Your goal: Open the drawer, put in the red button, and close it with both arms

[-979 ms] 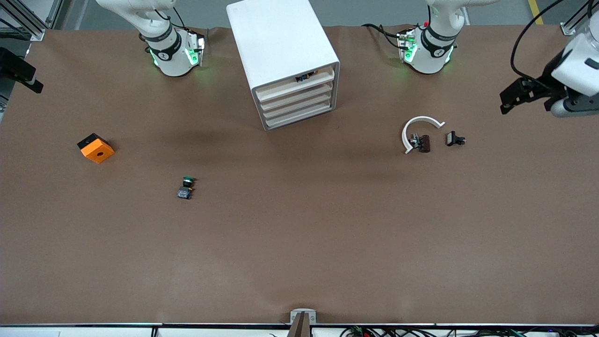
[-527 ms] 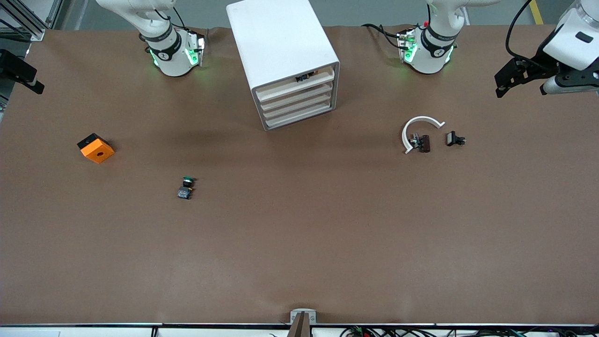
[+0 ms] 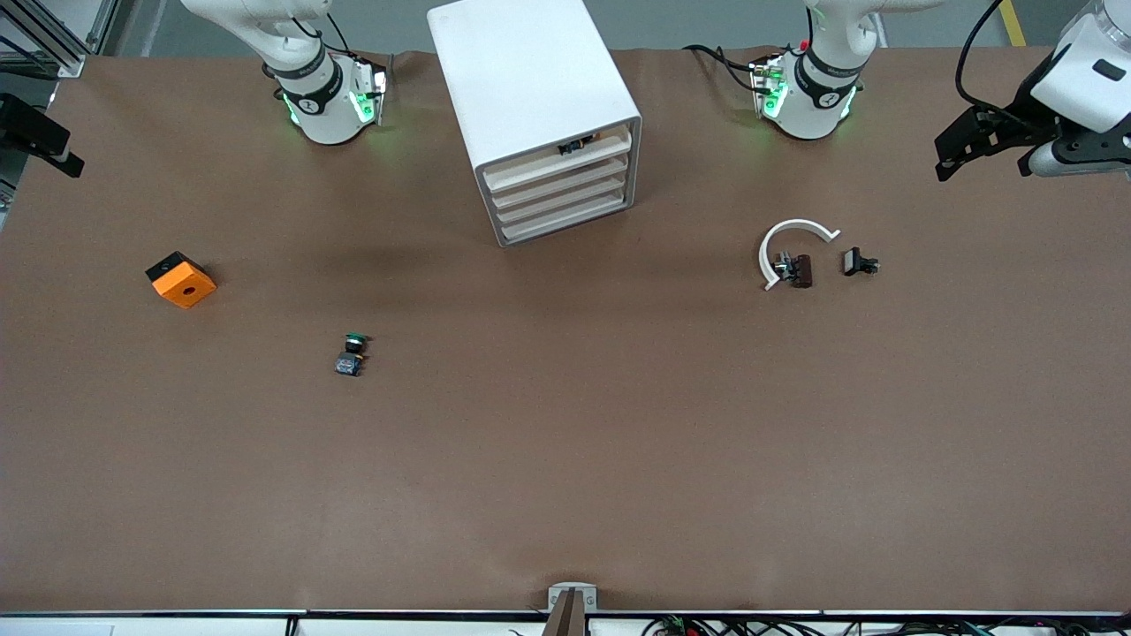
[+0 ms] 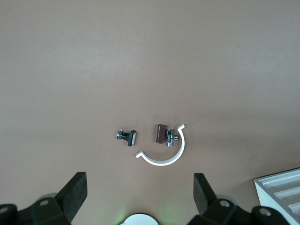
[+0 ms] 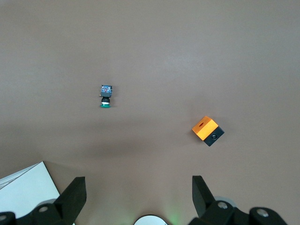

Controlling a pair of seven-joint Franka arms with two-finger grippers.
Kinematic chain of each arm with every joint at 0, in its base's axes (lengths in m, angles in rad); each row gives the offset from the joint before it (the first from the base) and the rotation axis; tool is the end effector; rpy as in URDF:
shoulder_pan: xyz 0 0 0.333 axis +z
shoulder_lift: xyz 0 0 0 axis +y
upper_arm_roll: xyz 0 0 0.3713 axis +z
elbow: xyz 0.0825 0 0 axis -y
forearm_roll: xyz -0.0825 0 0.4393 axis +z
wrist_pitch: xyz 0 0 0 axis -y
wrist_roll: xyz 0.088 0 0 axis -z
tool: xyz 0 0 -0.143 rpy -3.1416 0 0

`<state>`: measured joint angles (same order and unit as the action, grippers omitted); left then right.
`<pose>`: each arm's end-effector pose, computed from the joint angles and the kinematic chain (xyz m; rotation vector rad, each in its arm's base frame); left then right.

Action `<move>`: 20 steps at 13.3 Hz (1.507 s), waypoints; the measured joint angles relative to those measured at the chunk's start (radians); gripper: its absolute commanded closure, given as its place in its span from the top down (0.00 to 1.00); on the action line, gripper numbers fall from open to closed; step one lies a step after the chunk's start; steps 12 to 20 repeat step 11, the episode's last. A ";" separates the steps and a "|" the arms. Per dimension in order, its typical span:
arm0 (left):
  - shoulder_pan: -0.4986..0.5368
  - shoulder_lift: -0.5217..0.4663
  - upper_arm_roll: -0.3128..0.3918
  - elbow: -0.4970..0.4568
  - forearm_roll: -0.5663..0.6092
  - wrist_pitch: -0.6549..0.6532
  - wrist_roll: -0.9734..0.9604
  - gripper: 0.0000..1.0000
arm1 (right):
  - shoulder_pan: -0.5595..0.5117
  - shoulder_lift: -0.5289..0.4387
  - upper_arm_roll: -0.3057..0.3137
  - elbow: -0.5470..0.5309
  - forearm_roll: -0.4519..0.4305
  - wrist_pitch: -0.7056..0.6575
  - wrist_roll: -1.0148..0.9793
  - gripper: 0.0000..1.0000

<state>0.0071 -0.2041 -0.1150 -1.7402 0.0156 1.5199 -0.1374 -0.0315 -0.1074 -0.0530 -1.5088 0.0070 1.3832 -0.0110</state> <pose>0.5243 -0.0610 0.6659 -3.1004 -0.0507 0.0196 0.5447 -0.0471 0.7217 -3.1260 0.1124 0.0277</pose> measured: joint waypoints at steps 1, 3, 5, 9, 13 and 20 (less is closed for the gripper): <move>0.000 0.000 0.000 0.001 0.000 -0.002 0.000 1.00 | 0.000 -0.003 -0.001 -0.005 0.000 0.000 0.000 1.00; 0.000 0.000 0.001 0.004 0.000 -0.003 0.000 1.00 | 0.000 -0.010 -0.002 -0.014 0.000 0.000 0.000 1.00; 0.002 0.005 0.002 0.013 0.000 -0.003 0.000 1.00 | 0.000 -0.018 -0.002 -0.022 0.000 0.000 0.005 1.00; 0.003 0.044 0.003 0.067 0.025 -0.021 0.000 1.00 | 0.000 -0.020 -0.002 -0.025 0.007 0.001 0.009 1.00; 0.003 0.056 0.003 0.082 0.027 -0.030 0.000 1.00 | 0.000 -0.020 -0.003 -0.025 0.014 0.004 0.010 1.00; 0.003 0.056 0.003 0.082 0.027 -0.030 0.000 1.00 | 0.000 -0.020 -0.003 -0.025 0.014 0.004 0.010 1.00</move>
